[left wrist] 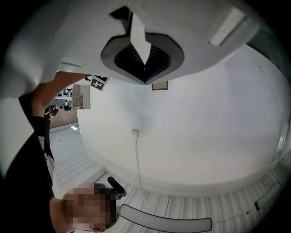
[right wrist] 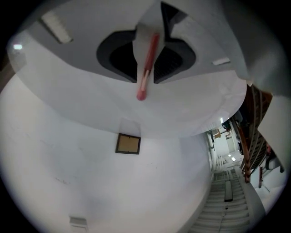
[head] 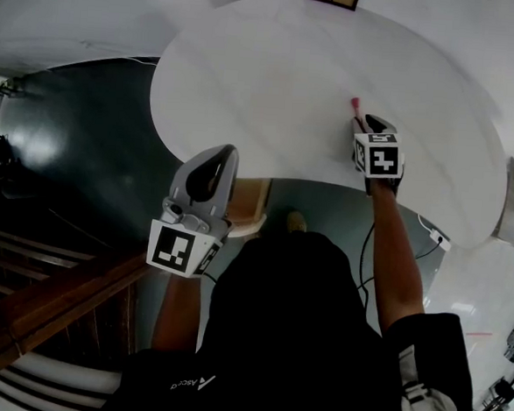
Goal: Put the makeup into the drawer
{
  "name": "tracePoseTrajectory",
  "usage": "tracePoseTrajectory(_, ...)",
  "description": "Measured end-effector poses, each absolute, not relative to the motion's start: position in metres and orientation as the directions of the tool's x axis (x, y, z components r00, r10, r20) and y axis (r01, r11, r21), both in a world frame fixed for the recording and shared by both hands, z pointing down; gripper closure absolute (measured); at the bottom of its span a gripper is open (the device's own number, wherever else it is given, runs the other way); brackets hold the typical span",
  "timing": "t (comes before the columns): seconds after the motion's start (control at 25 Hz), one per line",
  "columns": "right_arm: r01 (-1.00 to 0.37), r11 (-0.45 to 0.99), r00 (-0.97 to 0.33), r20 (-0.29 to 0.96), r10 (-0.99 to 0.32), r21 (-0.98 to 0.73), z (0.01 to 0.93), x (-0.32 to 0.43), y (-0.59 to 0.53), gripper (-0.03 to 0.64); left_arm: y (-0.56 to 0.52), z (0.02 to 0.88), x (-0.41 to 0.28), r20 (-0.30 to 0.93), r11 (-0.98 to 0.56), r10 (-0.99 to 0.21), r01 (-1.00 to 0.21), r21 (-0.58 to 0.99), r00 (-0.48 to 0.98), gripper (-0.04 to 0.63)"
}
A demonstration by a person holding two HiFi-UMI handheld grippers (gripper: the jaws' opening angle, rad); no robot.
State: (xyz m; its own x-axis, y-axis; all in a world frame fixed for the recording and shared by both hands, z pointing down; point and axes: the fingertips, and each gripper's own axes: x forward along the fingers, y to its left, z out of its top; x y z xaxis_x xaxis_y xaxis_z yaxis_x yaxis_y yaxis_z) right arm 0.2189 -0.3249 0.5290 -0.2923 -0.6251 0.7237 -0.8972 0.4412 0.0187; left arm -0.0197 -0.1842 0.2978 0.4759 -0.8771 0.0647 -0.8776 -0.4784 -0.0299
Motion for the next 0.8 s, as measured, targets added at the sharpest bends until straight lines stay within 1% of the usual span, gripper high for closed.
tracePoseTrajectory(0.24, -0.904, 0.427, -0.288, 0.737, -0.612, 0.001, 0.534, 0.22, -0.326, 0.518, -0.185, 0.3, -0.036, 0.069, -0.469, -0.882, -0.883, -0.021, 0.466, 0.584)
tracePoseTrajectory(0.44, -0.902, 0.431, -0.28, 0.734, -0.618, 0.019, 0.533, 0.215, -0.323, 0.565, -0.18, 0.3, -0.045, 0.067, -0.466, -0.883, -0.885, -0.016, 0.464, 0.584)
tracePoseTrajectory(0.56, -0.902, 0.432, -0.287, 0.73, -0.62, 0.013, 0.533, 0.213, -0.322, 0.566, -0.176, 0.298, -0.049, 0.062, -0.466, -0.884, -0.885, -0.015, 0.464, 0.584)
tracePoseTrajectory(0.68, -0.898, 0.44, -0.31, 0.703, -0.641, 0.005, 0.525, 0.21, -0.318, 0.566, -0.171, 0.295, -0.052, 0.055, -0.464, -0.885, -0.886, -0.017, 0.462, 0.584)
tracePoseTrajectory(0.8, -0.896, 0.444, -0.354, 0.641, -0.681, -0.023, 0.507, 0.203, -0.311, 0.566, -0.165, 0.294, -0.056, 0.051, -0.46, -0.887, -0.888, -0.019, 0.458, 0.584)
